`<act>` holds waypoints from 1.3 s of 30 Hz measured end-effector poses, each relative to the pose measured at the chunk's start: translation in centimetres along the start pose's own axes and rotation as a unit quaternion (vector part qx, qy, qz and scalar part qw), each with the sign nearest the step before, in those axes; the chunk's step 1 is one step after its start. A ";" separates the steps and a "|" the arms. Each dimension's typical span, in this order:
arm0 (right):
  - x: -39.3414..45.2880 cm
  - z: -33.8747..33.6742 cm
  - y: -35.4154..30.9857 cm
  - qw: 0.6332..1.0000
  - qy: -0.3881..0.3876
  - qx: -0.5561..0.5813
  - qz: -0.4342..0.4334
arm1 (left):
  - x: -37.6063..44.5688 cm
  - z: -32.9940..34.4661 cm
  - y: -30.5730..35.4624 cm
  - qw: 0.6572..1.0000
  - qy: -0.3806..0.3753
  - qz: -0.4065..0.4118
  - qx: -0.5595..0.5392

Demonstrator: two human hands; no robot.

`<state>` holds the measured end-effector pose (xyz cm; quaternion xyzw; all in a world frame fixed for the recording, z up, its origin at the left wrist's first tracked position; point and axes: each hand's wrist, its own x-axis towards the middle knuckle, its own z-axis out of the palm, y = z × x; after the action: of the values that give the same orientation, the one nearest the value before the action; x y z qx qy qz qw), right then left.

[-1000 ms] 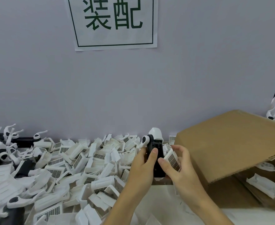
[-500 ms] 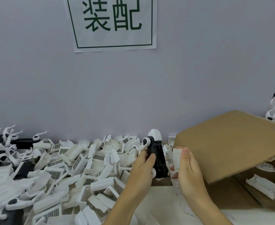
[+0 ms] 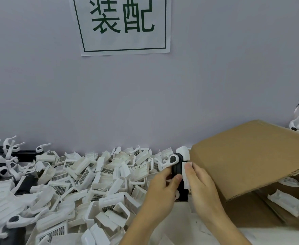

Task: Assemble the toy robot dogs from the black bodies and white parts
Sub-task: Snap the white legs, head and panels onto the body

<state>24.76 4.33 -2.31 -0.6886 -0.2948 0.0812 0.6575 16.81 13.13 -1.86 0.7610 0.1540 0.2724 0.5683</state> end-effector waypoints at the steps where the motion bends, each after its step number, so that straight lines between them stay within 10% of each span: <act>1: 0.0 -0.1 0.0 1.000 -0.008 -0.008 -0.003 | 0.0 -0.1 0.0 1.000 0.003 -0.003 0.000; 39: -1.2 1.0 -0.1 0.984 -0.034 -0.044 -0.171 | 0.0 -1.0 0.5 0.985 0.029 -0.039 -0.165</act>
<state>23.29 4.58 -2.68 -0.6531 -0.4336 -0.0227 0.6204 16.18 13.69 -1.17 0.6416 0.1532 0.2936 0.6918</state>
